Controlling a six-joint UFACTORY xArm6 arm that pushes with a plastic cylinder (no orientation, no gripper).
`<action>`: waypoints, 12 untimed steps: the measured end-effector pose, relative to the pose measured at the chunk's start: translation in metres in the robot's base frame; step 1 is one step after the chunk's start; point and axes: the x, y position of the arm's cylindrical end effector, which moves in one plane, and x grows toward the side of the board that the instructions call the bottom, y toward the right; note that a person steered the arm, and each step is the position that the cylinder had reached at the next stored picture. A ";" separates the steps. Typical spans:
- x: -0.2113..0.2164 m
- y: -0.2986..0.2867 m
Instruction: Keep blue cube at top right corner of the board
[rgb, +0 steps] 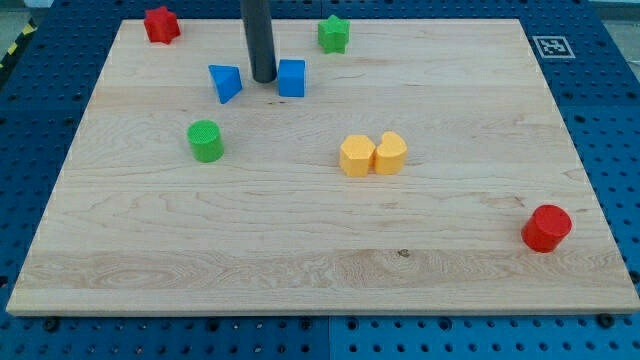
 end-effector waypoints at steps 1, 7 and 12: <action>0.012 0.031; 0.047 0.120; 0.029 0.083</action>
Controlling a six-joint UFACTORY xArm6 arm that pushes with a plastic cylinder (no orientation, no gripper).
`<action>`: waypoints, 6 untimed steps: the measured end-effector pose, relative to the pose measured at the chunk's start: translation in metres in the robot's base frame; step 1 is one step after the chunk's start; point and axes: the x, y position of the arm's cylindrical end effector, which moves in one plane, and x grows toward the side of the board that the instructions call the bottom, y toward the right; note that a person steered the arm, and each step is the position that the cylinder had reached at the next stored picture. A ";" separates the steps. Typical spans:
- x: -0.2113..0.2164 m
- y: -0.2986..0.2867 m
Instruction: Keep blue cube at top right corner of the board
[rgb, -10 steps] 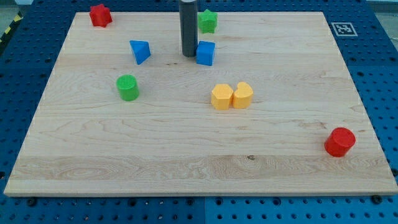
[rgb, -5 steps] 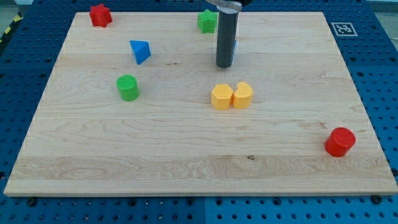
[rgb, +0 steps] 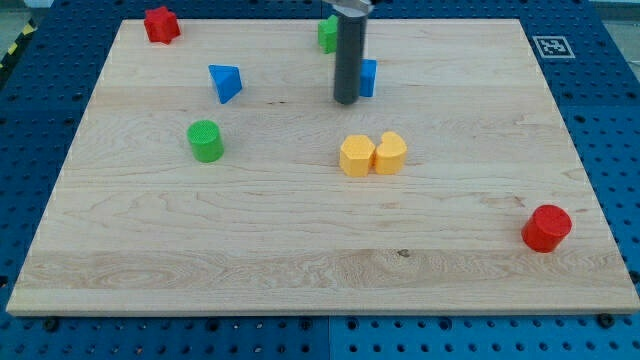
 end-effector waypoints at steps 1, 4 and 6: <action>-0.017 -0.018; -0.016 0.064; -0.013 0.096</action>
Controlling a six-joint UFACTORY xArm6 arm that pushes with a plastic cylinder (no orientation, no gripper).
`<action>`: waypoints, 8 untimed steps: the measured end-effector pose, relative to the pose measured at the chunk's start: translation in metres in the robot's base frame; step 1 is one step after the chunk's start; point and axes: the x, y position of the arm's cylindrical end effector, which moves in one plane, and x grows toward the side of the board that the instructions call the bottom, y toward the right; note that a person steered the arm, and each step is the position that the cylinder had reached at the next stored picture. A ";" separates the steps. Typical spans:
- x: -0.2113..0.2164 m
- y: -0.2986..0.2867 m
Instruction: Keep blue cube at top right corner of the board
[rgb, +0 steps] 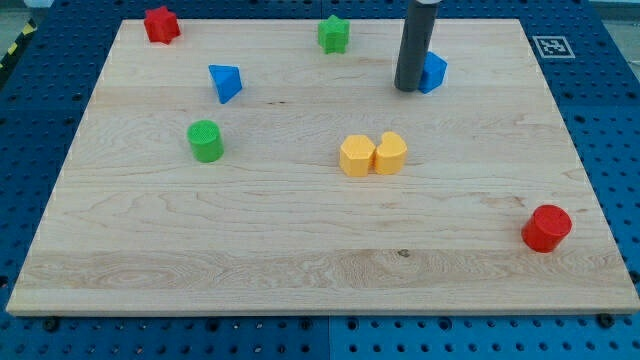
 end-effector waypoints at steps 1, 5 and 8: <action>-0.010 0.003; -0.016 0.089; -0.046 0.120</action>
